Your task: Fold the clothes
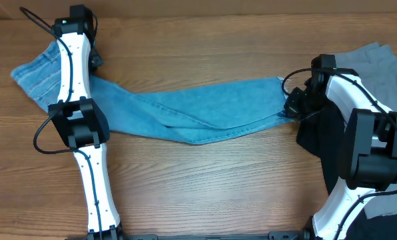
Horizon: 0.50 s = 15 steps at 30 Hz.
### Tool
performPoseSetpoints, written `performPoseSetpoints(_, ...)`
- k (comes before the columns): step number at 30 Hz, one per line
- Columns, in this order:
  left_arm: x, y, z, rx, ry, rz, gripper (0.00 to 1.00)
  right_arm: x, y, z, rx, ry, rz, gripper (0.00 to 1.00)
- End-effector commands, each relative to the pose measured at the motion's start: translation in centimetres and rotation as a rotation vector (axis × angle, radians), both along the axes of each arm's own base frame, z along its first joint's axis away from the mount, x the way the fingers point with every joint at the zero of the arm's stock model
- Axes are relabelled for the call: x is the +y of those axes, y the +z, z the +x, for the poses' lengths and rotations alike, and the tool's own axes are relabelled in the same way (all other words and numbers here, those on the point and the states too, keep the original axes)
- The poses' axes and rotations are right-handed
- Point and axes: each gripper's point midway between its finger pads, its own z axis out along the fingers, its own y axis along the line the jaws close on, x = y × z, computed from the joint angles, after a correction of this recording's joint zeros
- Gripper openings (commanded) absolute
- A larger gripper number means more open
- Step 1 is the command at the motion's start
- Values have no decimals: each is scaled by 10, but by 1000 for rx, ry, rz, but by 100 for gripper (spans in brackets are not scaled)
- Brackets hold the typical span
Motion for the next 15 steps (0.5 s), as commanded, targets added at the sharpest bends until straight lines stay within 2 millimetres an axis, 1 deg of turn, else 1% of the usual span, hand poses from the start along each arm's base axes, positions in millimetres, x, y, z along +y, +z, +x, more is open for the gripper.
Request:
performPoseSetpoints(1, 27, 35, -9, -57, 107, 73, 4, -1, -3, 6, -5, 8, -12, 4)
performPoseSetpoints(3, 30, 58, -10, -100, 118, 67, 4, -1, -5, 5, 1, 8, -11, 4)
performPoseSetpoints(7, 29, 115, -11, -211, 117, 66, 4, 1, -12, 3, 15, 11, -9, 4)
performPoseSetpoints(11, 27, 170, -22, -302, 115, 81, 4, 8, -15, 1, 17, 31, -9, 4)
performPoseSetpoints(13, 25, 188, -28, -328, 114, 83, 4, 14, -14, 2, 6, 65, -11, 4)
performPoseSetpoints(15, 23, 200, -33, -347, 113, 80, 4, 19, -12, 5, -4, 89, -32, 4)
